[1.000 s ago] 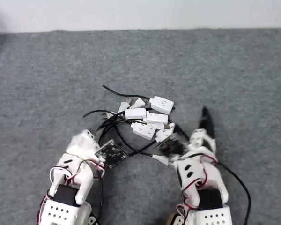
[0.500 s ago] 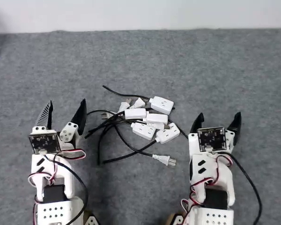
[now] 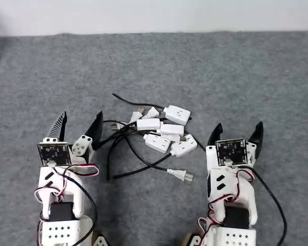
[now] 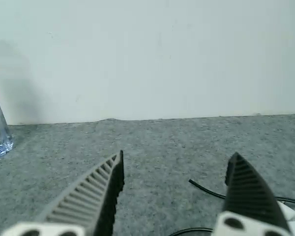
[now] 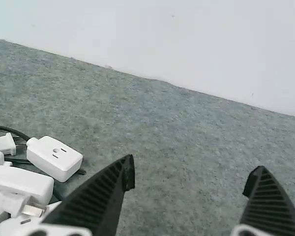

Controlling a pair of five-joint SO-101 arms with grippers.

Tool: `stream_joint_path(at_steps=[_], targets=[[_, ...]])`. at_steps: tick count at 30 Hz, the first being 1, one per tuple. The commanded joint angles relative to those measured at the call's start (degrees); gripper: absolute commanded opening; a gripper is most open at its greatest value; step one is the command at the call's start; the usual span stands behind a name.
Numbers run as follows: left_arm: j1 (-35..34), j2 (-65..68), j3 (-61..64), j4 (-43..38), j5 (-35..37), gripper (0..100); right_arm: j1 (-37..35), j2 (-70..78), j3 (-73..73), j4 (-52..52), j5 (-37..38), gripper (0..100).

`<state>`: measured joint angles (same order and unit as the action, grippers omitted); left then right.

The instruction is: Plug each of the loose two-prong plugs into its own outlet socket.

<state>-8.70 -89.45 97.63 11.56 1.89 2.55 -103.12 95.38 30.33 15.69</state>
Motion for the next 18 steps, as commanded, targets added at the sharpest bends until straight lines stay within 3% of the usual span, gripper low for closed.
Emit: stream_joint_path(at_steps=[1, 10, 18], targets=[[0.2, -0.4, -0.8, 1.3, 0.4, 32, -0.4, -0.7, 1.1, -1.0, -0.7, 35.5], [0.7, -0.4, -0.8, 4.7, 0.4, 32, -1.3, -0.7, 1.1, 2.7, -0.7, 35.5], [0.2, -0.4, -0.8, 4.7, 0.4, 32, -10.7, -0.6, 1.1, 12.5, 0.1, 34.0]])
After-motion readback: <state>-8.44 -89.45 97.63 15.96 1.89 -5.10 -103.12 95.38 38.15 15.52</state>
